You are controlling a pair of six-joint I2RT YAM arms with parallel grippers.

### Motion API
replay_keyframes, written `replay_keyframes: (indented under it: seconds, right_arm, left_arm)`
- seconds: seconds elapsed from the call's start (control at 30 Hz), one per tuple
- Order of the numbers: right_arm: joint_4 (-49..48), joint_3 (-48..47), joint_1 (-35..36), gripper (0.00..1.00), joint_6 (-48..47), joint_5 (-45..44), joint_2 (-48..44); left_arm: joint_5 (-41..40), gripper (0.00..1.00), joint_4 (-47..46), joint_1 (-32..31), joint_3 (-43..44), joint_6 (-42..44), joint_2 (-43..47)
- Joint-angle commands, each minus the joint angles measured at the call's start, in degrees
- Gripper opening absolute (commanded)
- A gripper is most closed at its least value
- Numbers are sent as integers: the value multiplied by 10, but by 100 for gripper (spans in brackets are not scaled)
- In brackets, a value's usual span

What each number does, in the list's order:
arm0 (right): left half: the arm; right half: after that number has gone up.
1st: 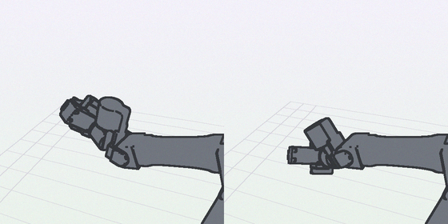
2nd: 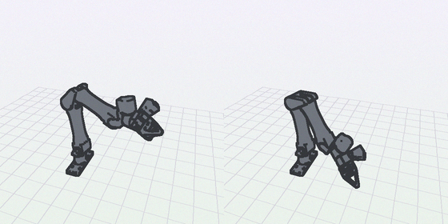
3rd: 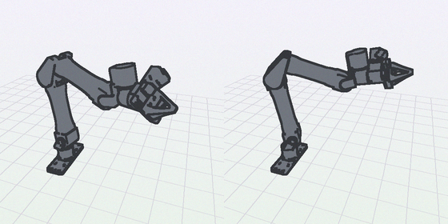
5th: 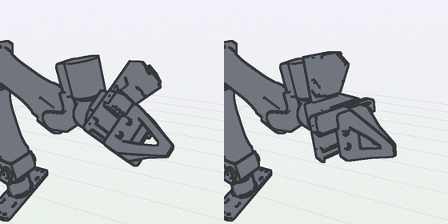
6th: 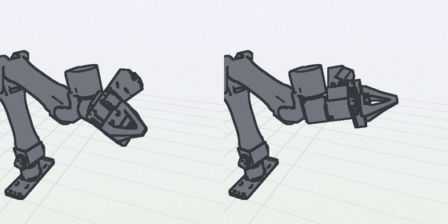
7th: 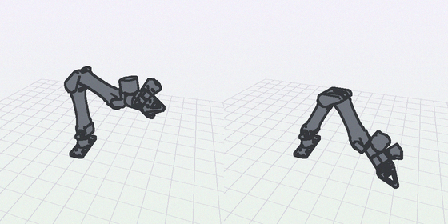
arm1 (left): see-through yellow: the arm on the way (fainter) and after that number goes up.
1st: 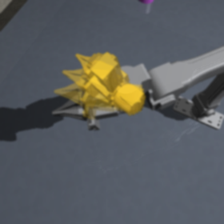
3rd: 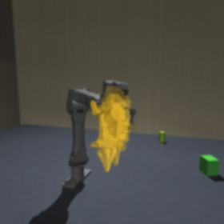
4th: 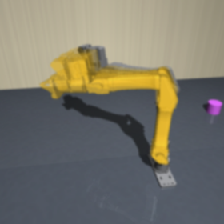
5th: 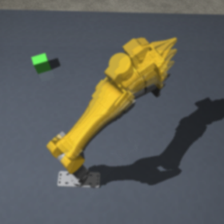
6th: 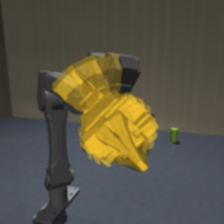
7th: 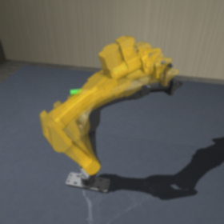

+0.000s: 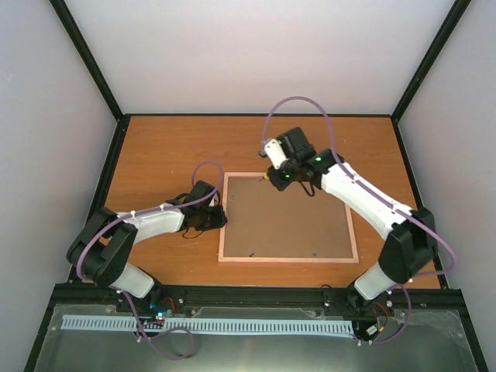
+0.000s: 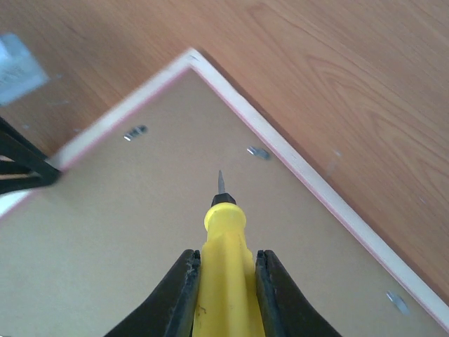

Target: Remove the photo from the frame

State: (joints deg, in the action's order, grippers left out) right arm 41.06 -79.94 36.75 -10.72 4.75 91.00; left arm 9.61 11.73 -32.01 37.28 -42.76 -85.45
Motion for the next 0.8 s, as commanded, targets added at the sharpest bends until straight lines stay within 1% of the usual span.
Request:
replay_keyframes:
  seconds: [0.0, 0.13, 0.2, 0.33, 0.4, 0.43, 0.53, 0.63, 0.77]
  right_arm:
    - [-5, 54, -52, 3, -21, -8, -68]
    - [-1, 98, -110, 3, -35, 24, -125]
    - [3, 117, -130, 3, -51, 33, -153]
    - [4, 157, -158, 3, -66, 34, -211]
    - [11, 165, -170, 3, -70, 42, -231]
    - [16, 167, -177, 3, -73, 49, -239]
    - [24, 176, -189, 3, -78, 64, -258]
    - [38, 178, -194, 3, -90, 77, -268]
    - [75, 160, -199, 3, -114, 111, -265]
  left_arm:
    - [-27, 4, 36, 1, 31, 10, -1]
    - [-33, 11, 48, 1, 60, 33, -1]
    - [-34, 16, 56, 1, 78, 52, -2]
    - [-24, 35, 54, 1, 110, 116, 14]
    - [-13, 51, 45, 1, 125, 155, 29]
    - [-12, 55, 39, 1, 133, 176, 37]
    - [13, 59, 15, 1, 157, 224, 51]
    - [53, 60, 8, 0, 193, 273, 52]
    - [114, 60, -18, -21, 207, 360, 76]
